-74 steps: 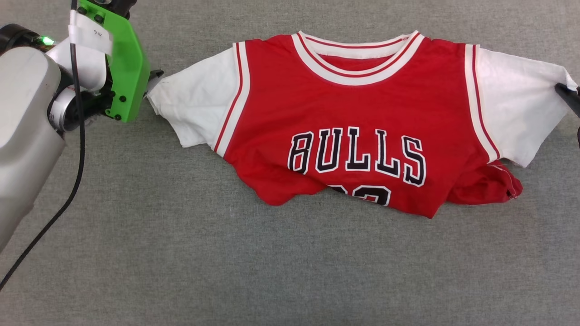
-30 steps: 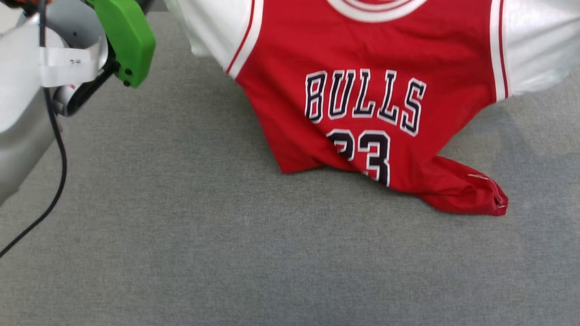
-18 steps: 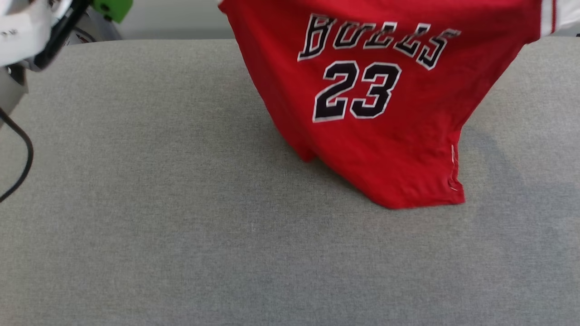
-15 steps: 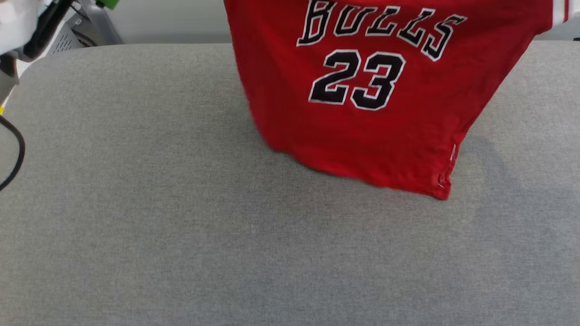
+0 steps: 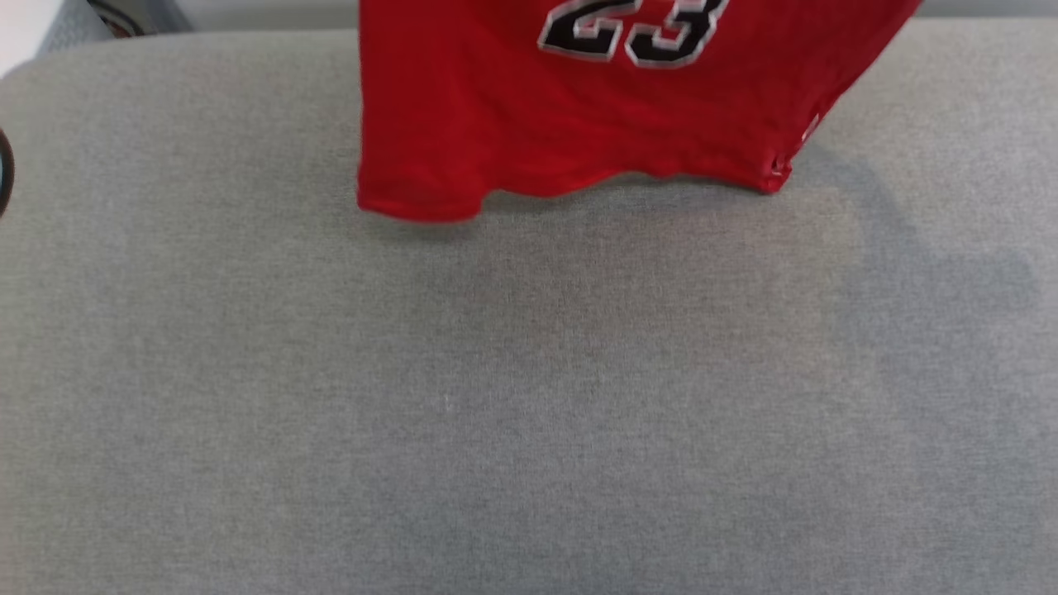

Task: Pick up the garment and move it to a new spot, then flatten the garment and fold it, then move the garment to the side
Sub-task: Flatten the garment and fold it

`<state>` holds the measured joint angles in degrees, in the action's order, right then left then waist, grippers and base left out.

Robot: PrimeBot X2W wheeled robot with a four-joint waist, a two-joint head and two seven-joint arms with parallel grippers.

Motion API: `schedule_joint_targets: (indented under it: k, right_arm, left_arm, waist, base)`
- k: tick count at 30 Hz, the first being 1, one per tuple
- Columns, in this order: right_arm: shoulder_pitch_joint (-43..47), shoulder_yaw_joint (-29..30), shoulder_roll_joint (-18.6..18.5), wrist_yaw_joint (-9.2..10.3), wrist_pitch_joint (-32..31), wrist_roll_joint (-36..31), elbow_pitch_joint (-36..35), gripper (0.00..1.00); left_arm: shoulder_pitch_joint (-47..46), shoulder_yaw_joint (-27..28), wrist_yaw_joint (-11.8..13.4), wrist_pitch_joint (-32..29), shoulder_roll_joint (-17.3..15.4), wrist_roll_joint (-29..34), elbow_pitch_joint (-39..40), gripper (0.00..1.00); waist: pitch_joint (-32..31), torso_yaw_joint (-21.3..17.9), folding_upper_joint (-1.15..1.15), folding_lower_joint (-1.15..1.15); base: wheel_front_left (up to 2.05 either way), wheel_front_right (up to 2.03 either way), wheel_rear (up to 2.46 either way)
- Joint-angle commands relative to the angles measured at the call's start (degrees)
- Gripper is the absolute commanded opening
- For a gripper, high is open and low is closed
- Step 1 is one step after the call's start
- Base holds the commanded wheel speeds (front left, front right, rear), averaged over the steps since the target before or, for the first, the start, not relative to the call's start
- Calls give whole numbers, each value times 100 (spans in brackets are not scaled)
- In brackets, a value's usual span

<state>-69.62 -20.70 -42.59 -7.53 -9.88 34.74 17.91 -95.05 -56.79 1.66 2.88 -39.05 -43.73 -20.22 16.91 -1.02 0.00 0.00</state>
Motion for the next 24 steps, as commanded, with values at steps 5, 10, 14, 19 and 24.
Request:
schedule_joint_targets:
  k: [5,10,14,19,24]
  right_arm:
    - [-1060,-161,243,4,-41,-263,598,0]
    - [-2090,-341,454,4,165,-579,1222,0]
    - [-2759,-441,616,4,518,-839,1723,0]
    - [-3381,-520,896,4,949,-1006,2338,0]
    - [-3523,-1052,1092,4,1275,-982,2861,0]
  left_arm:
    - [-770,91,-88,239,357,306,-780,0]
    - [-1451,221,-155,587,692,442,-1643,0]
    - [-1860,274,-209,854,945,527,-2186,0]
    - [-2206,354,-370,1039,1125,534,-2765,0]
    - [-2081,318,-586,1162,1278,538,-3273,0]
  waist:
    - [902,-112,0,0]
    - [1316,-122,0,0]
    - [1508,-109,0,0]
    - [1655,-124,0,0]
    - [1745,-139,0,0]
  base:
    - [0,0,0]
    - [0,0,0]
    - [0,0,0]
    - [0,0,0]
    - [0,0,0]
